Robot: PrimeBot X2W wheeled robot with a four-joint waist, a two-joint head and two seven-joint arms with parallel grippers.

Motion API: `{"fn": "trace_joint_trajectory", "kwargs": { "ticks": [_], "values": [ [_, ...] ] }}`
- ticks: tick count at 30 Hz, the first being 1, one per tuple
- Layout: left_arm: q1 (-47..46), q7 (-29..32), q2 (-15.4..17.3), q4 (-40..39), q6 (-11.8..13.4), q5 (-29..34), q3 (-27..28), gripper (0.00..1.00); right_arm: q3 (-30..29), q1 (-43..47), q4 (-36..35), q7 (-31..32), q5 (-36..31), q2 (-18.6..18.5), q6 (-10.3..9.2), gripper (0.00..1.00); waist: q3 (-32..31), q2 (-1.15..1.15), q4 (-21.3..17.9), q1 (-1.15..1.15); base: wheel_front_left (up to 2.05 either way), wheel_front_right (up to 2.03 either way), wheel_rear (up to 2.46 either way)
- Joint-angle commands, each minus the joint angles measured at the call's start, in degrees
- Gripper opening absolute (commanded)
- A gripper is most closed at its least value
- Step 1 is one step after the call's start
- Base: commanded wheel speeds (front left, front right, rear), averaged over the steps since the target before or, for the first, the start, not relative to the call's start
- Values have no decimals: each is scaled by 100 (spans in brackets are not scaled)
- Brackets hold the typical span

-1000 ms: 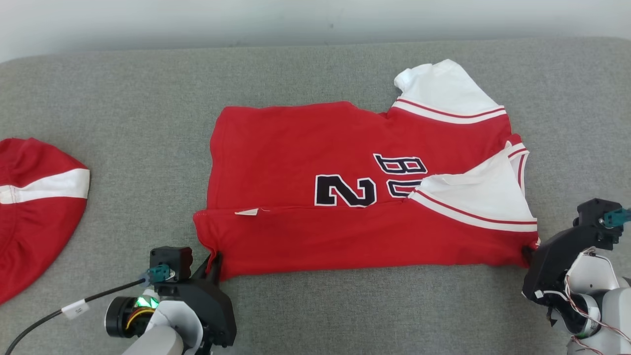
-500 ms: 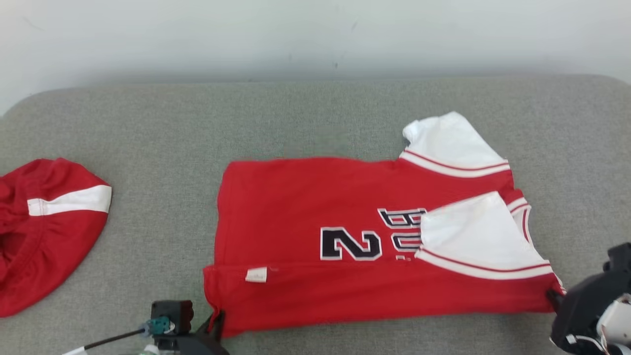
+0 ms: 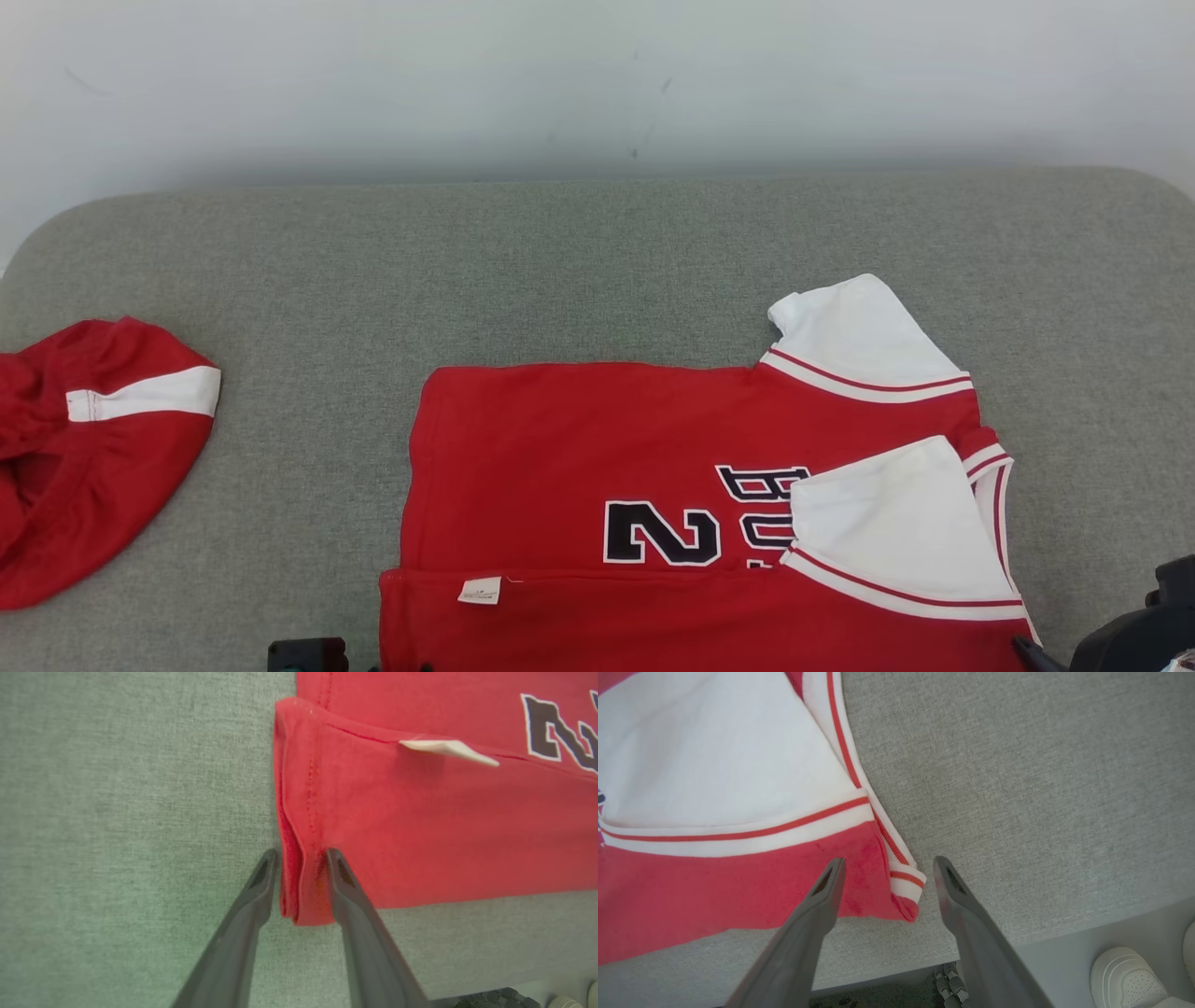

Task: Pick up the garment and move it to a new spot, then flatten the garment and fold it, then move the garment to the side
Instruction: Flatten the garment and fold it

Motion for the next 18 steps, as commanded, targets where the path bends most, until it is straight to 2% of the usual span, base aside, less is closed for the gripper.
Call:
{"fn": "trace_joint_trajectory", "kwargs": {
  "ticks": [1,6,9,14,18],
  "values": [
    [84,20,28,-27,41,14,13,100,11,-2,48,-59,-57,-10,-13,100,-8,0,0,0,0,0,0],
    [64,34,112,-168,61,-70,116,100,-18,-180,-44,-158,-192,-11,-13,100,-44,0,12,0,0,0,0],
    [-126,84,205,-341,-82,-183,242,100,36,-383,-256,-91,-308,-10,-13,100,-37,0,8,0,0,0,0],
    [-596,302,377,-583,-507,-430,469,100,281,-972,-536,130,-588,-21,-13,100,95,0,-35,0,0,0,0],
    [-1188,681,549,-451,-918,-639,587,100,638,-1651,-386,307,-619,-202,-13,100,291,0,-105,0,0,0,0]
  ]
}}
